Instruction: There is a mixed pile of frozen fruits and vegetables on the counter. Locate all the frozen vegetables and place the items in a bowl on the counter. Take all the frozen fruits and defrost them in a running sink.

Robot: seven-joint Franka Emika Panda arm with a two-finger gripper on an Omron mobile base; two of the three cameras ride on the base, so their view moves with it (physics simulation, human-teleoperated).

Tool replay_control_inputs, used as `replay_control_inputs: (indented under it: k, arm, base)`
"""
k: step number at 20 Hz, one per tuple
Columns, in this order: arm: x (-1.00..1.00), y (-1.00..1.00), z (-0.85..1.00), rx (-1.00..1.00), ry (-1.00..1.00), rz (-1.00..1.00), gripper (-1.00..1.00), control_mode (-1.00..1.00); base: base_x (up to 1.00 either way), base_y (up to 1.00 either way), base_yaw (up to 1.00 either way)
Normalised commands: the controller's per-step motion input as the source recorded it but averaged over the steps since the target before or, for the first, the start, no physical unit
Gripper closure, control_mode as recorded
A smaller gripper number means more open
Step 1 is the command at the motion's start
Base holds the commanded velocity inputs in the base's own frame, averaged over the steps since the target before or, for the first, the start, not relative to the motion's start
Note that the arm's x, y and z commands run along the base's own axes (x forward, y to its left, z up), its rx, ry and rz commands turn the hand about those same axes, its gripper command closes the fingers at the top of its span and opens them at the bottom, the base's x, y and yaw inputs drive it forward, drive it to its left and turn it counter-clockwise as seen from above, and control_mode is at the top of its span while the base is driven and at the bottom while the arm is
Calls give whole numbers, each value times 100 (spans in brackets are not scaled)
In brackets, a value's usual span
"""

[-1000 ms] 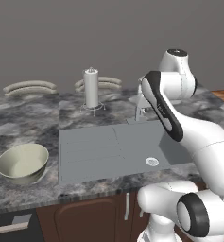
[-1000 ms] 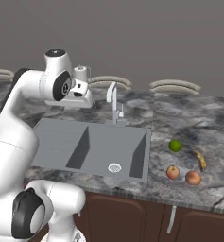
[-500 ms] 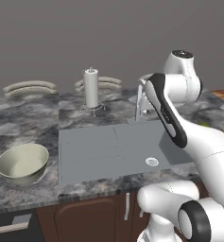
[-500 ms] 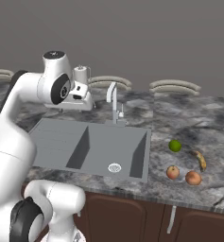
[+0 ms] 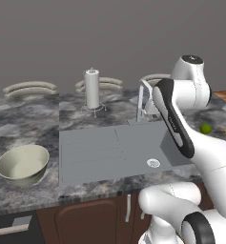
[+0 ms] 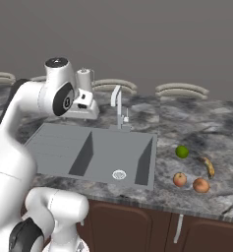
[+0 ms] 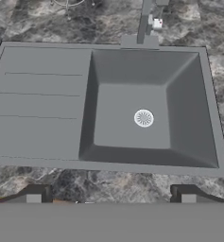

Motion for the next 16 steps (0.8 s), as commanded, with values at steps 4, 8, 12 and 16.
replay_control_inputs:
  k: [4,8,12,16]
  arm:
    - [-12,-17,-15,0,0,0,-100,-100]
    - [-6,-16,-12,0,0,0,-100,-100]
    - [0,-15,-3,0,0,0,-100,-100]
    - [0,-19,-2,0,0,-2,-100,-100]
  base:
    - [0,0,0]
    - [0,0,0]
    - [0,0,0]
    - [0,0,0]
